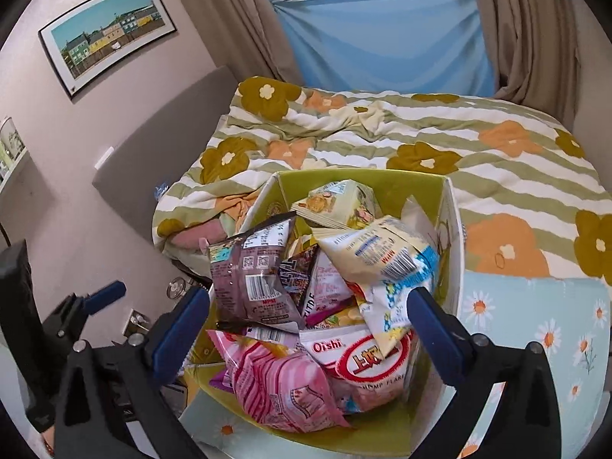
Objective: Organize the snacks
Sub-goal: 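Open both grippers to drop the bags into the box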
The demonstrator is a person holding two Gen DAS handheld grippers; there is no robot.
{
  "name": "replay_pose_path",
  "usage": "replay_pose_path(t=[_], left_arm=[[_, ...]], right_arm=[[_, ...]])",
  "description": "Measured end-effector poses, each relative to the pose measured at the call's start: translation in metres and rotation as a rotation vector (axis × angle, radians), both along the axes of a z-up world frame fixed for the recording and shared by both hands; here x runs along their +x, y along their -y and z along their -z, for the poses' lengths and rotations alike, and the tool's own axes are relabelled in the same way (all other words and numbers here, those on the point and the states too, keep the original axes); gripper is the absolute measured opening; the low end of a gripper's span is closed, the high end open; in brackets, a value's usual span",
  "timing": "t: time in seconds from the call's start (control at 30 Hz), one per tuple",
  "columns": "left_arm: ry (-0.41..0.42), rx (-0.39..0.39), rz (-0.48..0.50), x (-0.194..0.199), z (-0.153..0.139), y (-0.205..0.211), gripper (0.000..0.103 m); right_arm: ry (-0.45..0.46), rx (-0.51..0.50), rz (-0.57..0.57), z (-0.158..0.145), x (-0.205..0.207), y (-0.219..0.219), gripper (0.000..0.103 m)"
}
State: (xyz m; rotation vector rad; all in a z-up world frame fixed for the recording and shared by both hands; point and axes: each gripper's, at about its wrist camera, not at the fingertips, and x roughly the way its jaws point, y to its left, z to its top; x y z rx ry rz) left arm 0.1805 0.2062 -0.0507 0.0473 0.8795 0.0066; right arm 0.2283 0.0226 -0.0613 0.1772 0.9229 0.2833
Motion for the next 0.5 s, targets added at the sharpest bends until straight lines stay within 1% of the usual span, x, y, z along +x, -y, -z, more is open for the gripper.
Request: replay_pose_path(t=[0.1,0.27,0.33,0.5], left_arm=[[0.016,-0.003,-0.003,-0.008,-0.006,0.004,0.103],[0.079,-0.006,-0.001,-0.021,-0.034,0.02,0.103],[0.116,-0.014,0.009,-0.03,-0.05,0.03,0.103],[0.176,-0.026,0.049,-0.054,-0.081,0.061,0.103]], right_arm=[[0.023,-0.015,0.011,-0.009,-0.007,0.005,0.103],[0.094,-0.033,0.023,-0.041,-0.03,0.016,0.103],[0.132,-0.049,0.037,-0.058,-0.045,0.025,0.103],[0.215,-0.089,0.115,-0.098,-0.092,0.056,0.103]])
